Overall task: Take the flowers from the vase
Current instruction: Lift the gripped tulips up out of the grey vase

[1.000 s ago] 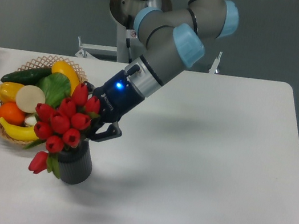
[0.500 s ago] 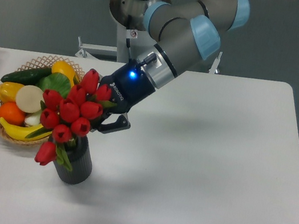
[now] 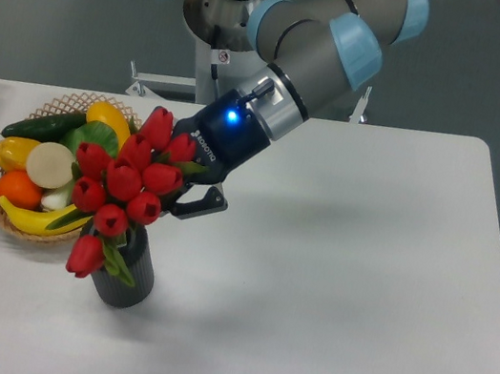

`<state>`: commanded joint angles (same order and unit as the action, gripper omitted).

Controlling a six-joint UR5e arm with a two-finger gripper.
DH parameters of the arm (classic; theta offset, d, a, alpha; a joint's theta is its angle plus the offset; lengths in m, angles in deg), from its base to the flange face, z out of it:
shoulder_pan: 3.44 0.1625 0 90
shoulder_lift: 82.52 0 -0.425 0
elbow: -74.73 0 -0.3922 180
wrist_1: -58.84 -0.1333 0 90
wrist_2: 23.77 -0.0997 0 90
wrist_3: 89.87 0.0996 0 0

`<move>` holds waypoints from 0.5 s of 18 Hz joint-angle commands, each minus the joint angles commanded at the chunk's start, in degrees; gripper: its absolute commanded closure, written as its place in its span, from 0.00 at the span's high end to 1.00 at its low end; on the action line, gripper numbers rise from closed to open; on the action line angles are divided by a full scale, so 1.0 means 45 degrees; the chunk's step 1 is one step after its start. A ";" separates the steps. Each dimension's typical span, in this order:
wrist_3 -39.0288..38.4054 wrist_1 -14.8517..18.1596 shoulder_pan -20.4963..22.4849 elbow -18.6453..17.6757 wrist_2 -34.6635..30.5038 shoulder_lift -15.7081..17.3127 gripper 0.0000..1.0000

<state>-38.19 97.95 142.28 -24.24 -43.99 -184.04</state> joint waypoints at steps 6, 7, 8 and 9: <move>-0.1717 0.0000 0.0098 0.0469 0.0274 0.0019 0.45; -0.1836 0.0000 0.0098 0.0489 0.0275 0.0019 0.45; -0.1876 -0.0019 0.0098 0.0470 0.0294 0.0058 0.45; -0.1992 0.0000 0.0098 0.0489 0.0294 0.0116 0.45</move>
<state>-47.15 97.95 142.72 -22.04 -42.67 -183.51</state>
